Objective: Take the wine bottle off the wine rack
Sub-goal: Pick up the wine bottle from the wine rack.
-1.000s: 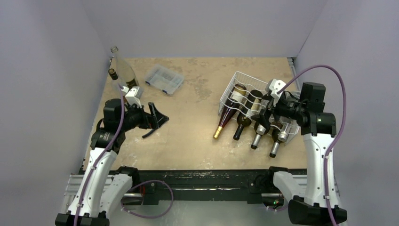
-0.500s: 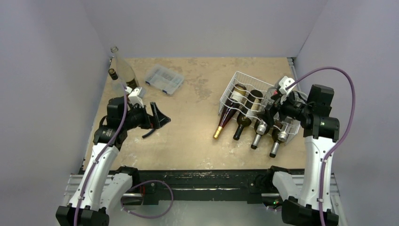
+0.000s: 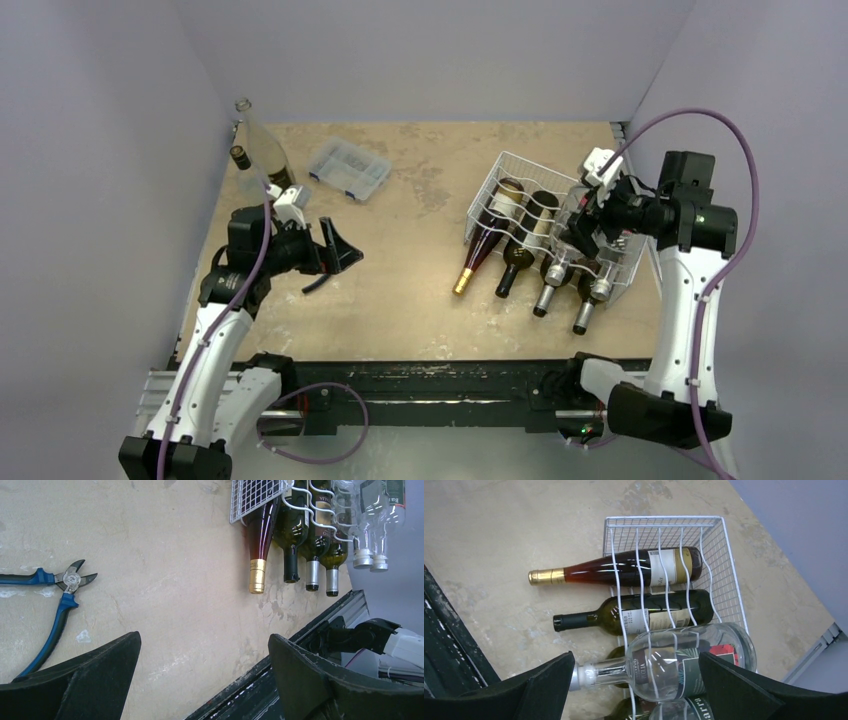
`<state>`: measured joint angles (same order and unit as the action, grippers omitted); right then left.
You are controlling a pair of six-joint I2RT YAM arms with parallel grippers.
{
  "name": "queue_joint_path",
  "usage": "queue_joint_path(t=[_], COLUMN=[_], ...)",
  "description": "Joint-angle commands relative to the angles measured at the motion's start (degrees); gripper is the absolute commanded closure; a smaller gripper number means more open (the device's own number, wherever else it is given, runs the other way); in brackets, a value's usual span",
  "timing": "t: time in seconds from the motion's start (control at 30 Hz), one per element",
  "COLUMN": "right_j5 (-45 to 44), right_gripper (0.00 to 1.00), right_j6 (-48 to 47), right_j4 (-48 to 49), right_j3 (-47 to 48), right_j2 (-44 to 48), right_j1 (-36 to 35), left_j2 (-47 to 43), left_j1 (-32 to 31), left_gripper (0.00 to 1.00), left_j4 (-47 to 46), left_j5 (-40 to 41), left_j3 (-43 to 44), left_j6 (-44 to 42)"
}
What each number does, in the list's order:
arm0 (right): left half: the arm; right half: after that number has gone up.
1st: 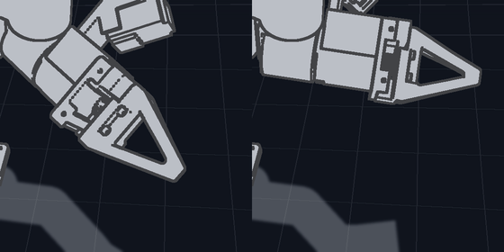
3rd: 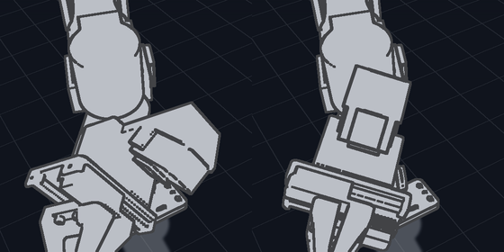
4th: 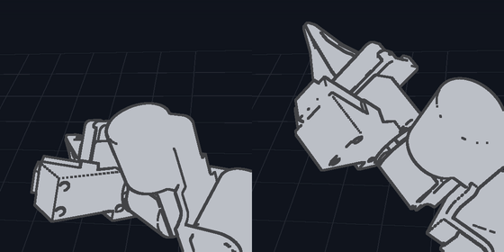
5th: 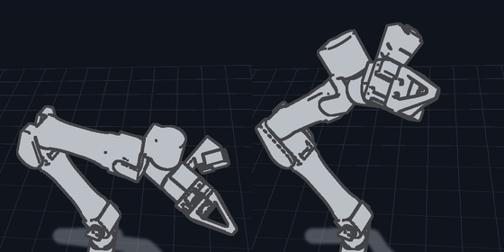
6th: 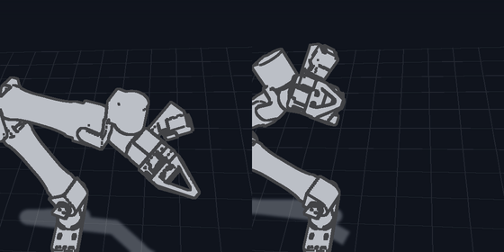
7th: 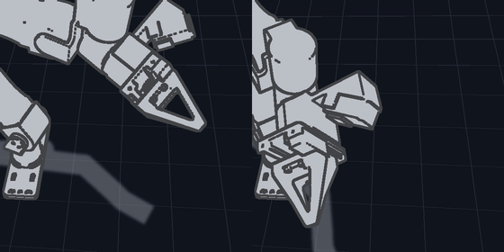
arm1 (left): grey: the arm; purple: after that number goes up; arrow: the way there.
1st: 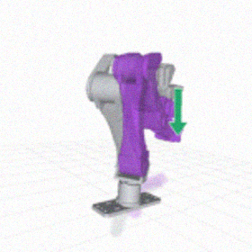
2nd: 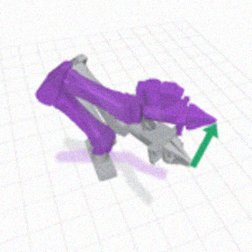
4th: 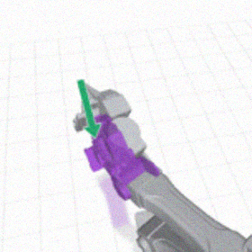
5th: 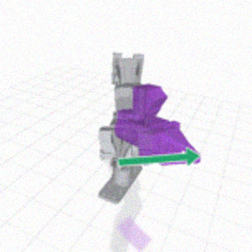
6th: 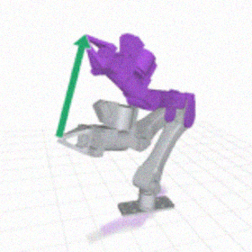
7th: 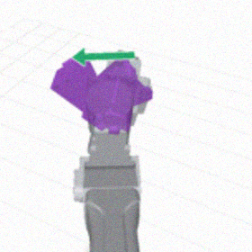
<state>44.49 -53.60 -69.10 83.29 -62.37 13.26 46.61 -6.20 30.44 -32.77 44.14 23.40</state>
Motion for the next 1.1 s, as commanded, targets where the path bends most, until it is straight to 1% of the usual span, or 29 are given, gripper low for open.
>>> queue_joint_path(t=[0.0, 0.17, 0.27, 0.37, 0.43, 0.5, 0.67, 0.83, 0.97, 1.07], right_j5=[-5.22, -9.59, -9.18, -7.85, -7.26, -6.95, -8.61, -11.43, -11.77, -12.76], right_gripper=[0.01, 0.01, 0.01, 0.01, 0.01, 0.01, 0.01, 0.04, 0.06, 0.11], right_j6=[-13.03, -23.53, -30.13, -38.14, -45.87, -50.28, -56.73, -67.81, -70.8, -72.47], right_j4=[-10.08, -10.02, -10.08, -10.01, -10.01, -10.02, -10.03, -9.98, -9.86, -9.57], right_j3=[6.29, 6.12, 4.68, 1.1, -2.7, -5.0, -7.91, -12.69, -14.06, -15.14], right_j2=[-4.41, -5.49, -5.03, -3.26, -1.73, -0.84, -1.25, -1.0, -1.51, -1.98], right_j1=[0.32, 0.25, 0.27, 0.26, 0.19, -0.17, -1.57, -2.92, -4.71, -5.88], left_j2=[-1.81, -1.92, -1.92, -2.24, -2.73, -3.2, -3.78, -3.81, -3.72, -3.63], left_j1=[-0.32, -0.32, -0.32, -0.23, -0.24, -0.25, -0.3, -0.25, 0.0, 0.21], left_gripper=[0.0, 0.0, 0.0, 0.0, 0.0, 0.0, 0.0, 0.0, 0.0, 0.0], left_j4=[-1.47, -2.08, -2.46, -3.08, -3.59, -4.35, -5.07, -5.29, -5.44, -5.58], left_j5=[-0.8, -1.64, -2.28, -3.02, -3.51, -3.92, -4.51, -4.89, -5.25, -5.48], left_j3=[0.27, 0.18, 0.07, 0.03, -0.17, -0.49, -0.62, -0.65, -0.72, -0.65], left_j6=[-0.86, -1.23, -1.4, -1.5, -1.51, -1.5, -1.43, -1.43, -1.34, -1.26])
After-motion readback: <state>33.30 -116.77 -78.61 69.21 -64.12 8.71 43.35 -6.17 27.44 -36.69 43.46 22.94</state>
